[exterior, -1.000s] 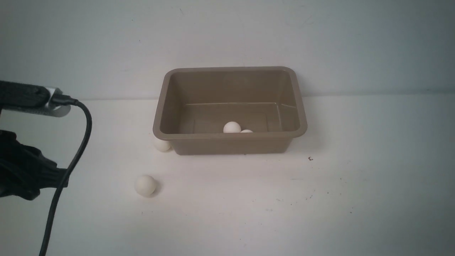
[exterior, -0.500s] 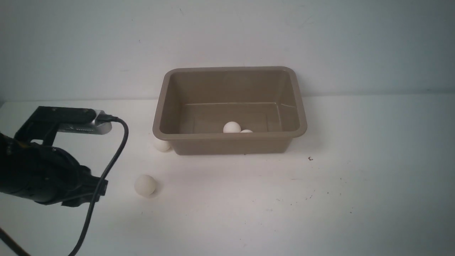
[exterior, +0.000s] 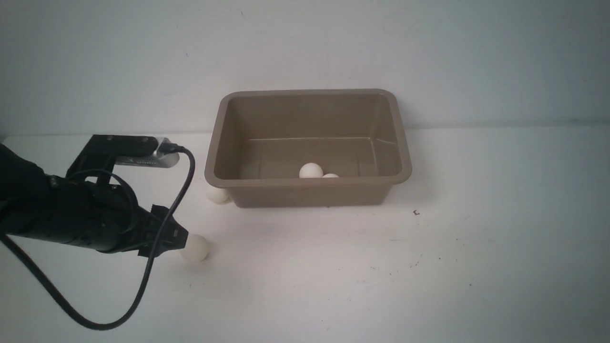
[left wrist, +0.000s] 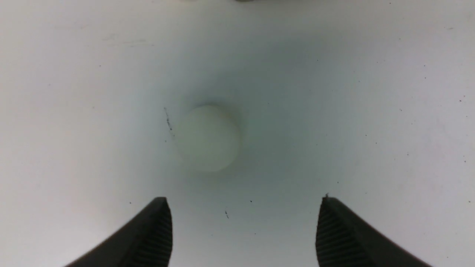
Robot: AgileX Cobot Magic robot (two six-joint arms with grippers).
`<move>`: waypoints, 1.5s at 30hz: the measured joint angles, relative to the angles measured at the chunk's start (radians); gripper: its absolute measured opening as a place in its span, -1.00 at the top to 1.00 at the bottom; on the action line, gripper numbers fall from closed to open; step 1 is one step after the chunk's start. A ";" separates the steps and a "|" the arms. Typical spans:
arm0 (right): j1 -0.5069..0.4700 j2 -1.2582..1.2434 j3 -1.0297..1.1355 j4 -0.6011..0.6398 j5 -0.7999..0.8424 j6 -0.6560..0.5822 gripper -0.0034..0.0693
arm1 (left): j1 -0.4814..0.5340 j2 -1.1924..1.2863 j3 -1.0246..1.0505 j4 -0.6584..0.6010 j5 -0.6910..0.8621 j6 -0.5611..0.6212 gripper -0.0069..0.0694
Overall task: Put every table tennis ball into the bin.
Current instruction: Use the left arm to clamp the table tennis ball closest to it
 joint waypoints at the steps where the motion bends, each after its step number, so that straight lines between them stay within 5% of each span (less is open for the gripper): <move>1: 0.000 0.000 0.000 0.000 0.000 0.000 0.82 | 0.000 0.013 -0.006 -0.004 0.000 0.010 -0.41; 13: 0.000 0.000 0.000 0.020 0.002 0.000 0.82 | -0.052 0.173 -0.176 0.027 0.017 0.025 -0.41; 26: 0.000 0.000 0.000 0.038 0.003 0.000 0.82 | -0.110 0.219 -0.214 0.350 0.028 -0.187 -0.41; 45: 0.000 0.000 0.000 0.038 0.001 0.000 0.82 | -0.110 0.301 -0.215 0.348 0.019 -0.205 -0.41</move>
